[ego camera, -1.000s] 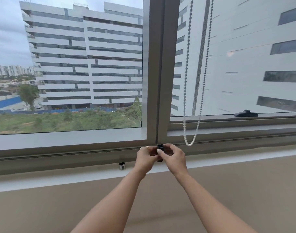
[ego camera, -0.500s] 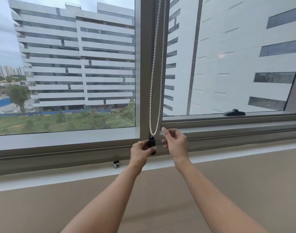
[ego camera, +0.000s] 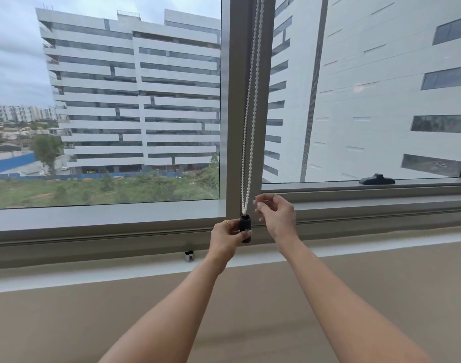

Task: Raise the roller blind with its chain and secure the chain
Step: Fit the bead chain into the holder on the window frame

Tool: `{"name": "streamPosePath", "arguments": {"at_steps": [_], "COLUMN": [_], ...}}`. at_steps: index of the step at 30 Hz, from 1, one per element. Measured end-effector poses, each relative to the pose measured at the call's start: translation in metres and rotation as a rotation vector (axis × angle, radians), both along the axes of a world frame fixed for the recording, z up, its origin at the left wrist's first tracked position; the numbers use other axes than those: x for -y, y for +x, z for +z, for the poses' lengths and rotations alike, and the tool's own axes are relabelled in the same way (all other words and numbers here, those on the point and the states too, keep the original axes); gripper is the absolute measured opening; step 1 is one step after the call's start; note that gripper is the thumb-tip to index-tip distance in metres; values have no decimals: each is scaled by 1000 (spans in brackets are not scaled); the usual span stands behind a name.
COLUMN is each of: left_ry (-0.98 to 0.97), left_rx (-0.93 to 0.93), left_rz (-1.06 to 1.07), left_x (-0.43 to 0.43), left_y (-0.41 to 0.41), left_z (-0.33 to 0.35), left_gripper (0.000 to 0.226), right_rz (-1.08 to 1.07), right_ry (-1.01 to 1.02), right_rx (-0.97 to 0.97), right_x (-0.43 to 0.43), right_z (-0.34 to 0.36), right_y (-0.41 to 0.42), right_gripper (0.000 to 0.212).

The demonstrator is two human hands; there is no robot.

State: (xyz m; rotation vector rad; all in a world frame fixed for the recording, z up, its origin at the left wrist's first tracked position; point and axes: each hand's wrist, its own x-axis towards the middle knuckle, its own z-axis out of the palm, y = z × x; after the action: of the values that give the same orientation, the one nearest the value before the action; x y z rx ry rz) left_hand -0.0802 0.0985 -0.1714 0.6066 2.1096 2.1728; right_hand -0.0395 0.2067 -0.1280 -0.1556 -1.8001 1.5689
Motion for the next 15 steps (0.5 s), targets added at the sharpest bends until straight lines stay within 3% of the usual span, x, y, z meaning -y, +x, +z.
{"name": "streamPosePath", "arguments": {"at_steps": [10, 15], "left_ry": [-38, 9], "left_rx": [-49, -55], "left_rz": [18, -40], "left_x": [5, 4], "left_y": [-1, 1], "left_z": [3, 6], "left_gripper": [13, 13], "right_rz": [50, -31], "right_ry": [613, 670], "right_rx": [-77, -91], "right_x": [8, 11], "right_z": [-13, -10], "right_y": [5, -2], "right_gripper": [39, 11]}}
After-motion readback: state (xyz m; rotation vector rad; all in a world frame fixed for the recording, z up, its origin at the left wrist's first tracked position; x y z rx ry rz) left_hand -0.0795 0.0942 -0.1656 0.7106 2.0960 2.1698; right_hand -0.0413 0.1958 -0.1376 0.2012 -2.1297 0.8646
